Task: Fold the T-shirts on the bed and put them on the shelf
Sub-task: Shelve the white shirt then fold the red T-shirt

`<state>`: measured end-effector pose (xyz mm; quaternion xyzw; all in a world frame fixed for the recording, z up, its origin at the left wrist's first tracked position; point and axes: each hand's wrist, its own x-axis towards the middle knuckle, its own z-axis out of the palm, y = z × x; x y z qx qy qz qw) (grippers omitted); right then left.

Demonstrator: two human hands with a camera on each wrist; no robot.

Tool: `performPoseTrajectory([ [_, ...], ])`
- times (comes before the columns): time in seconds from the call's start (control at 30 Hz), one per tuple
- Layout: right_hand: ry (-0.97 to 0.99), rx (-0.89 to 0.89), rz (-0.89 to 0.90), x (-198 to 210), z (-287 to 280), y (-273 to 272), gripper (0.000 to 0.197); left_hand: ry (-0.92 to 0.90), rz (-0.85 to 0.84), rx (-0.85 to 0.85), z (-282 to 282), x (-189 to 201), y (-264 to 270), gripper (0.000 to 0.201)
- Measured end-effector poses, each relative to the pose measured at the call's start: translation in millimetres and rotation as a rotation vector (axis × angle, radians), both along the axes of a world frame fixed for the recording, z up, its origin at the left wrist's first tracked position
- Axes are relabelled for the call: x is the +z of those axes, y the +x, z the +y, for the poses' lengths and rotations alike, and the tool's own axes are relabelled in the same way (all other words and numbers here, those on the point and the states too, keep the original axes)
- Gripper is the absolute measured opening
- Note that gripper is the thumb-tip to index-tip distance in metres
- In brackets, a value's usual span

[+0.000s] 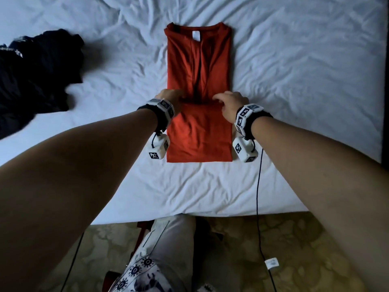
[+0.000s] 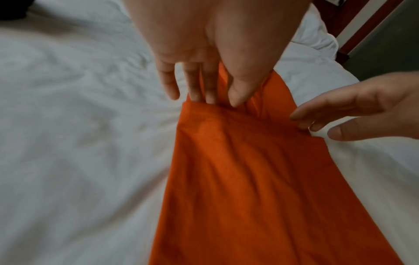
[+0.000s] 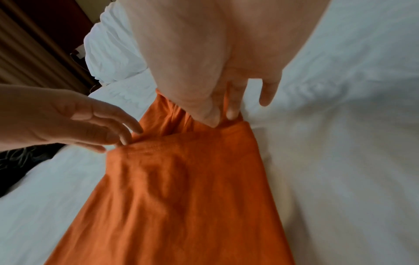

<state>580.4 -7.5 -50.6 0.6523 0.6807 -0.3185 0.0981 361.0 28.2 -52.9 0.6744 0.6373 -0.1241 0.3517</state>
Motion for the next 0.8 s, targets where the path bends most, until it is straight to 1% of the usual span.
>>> performPoseTrajectory([
  [0.07,0.058,-0.062,0.020,-1.2,-6.4,2.4,0.050,0.044,-0.012,0.086,-6.1,0.0,-5.4,0.042],
  [0.13,0.110,-0.207,0.062,-1.4,-16.2,5.9,0.046,0.088,-0.032,0.196,-16.1,2.0,-12.5,0.042],
  [0.2,0.123,-0.365,0.099,-1.2,-27.9,9.0,0.040,0.078,-0.054,0.350,-32.0,4.2,-20.1,0.036],
  [0.23,0.090,-0.437,0.113,-0.4,-34.9,10.7,0.036,0.035,-0.049,0.429,-42.4,3.2,-24.2,0.032],
  [0.3,-0.050,-0.568,0.108,-1.3,-52.6,15.2,0.027,-0.099,-0.035,0.551,-62.9,-2.2,-32.6,0.030],
  [0.37,-0.234,-0.630,0.104,-7.2,-74.9,18.5,0.016,-0.254,-0.086,0.639,-85.1,-12.3,-40.8,0.028],
  [0.4,-0.311,-0.642,0.119,-13.6,-84.9,20.4,0.015,-0.325,-0.129,0.665,-94.4,-14.0,-42.2,0.025],
  [0.47,-0.407,-0.673,0.179,-27.3,-105.5,22.7,0.019,-0.458,-0.177,0.694,-113.8,-16.8,-45.2,0.023],
  [0.53,-0.450,-0.749,0.228,-28.4,-124.0,21.1,0.016,-0.521,-0.173,0.683,-132.4,-16.5,-46.6,0.027],
  [0.6,-0.464,-0.790,0.236,-22.8,-137.8,18.1,0.016,-0.527,-0.111,0.615,-145.9,-24.1,-50.7,0.037],
  [0.63,-0.462,-0.801,0.241,-19.8,-142.8,17.3,0.017,-0.523,-0.087,0.587,-150.4,-28.6,-53.1,0.036],
  [0.7,-0.460,-0.849,0.277,-14.9,-149.0,14.7,0.016,-0.504,-0.089,0.587,-155.6,-40.0,-58.2,0.027],
  [0.77,-0.491,-0.917,0.322,-9.6,-152.3,12.5,0.012,-0.501,-0.082,0.596,-155.1,-37.8,-58.1,0.022],
  [0.8,-0.516,-0.966,0.360,-6.6,-152.7,12.0,0.013,-0.517,-0.083,0.606,-154.3,-37.0,-56.2,0.022],
])
